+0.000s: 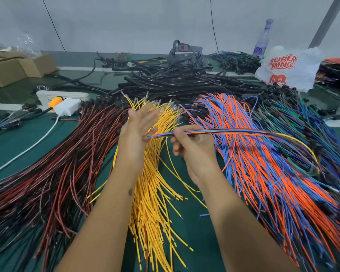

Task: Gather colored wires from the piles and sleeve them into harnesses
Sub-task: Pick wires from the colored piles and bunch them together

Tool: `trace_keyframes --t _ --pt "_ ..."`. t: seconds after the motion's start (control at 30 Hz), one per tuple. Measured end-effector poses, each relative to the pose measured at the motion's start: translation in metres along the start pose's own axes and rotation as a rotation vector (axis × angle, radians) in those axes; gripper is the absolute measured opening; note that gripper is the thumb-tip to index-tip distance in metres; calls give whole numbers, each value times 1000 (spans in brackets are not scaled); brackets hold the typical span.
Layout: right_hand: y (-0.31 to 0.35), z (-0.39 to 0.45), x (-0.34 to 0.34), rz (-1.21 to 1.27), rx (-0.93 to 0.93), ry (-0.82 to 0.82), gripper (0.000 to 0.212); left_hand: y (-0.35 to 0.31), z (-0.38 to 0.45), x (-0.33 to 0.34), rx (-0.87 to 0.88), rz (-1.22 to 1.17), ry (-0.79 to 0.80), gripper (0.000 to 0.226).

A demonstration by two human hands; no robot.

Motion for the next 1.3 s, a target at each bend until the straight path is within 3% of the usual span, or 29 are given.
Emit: trace_keyframes --t 0.07,0.27,0.43,0.57,0.73,0.87,1.1,1.3 --pt "-2 -2 6 -24 25 44 13 0 0 7 -47 -150 82 60" --pt "-13 -7 17 36 135 132 5 2 -1 17 -112 -253 176 67" --pt "-19 -9 21 20 147 155 11 5 3 11 -47 -95 80 48" --pt "-11 -6 14 60 86 99 8 10 3 14 -156 -128 236 40" --pt "-5 -4 7 64 37 77 8 10 1 2 -42 -64 297 31" --pt "-4 -2 5 61 22 71 9 12 2 -5 -43 -45 242 32" --pt "-1 -2 1 -124 -48 51 17 12 4 -16 38 143 30 15" --pt "-3 0 -1 -47 -28 28 14 21 5 -11 -117 -100 114 24"
Point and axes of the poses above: each hand's wrist, its own z-axis towards the middle knuckle, its own x-axis out of the palm, y = z × x, the point moved 7 cm from there along z, towards the middle knuckle, and after that the axes turned 15 degrees about z, right-handed, at the moved point
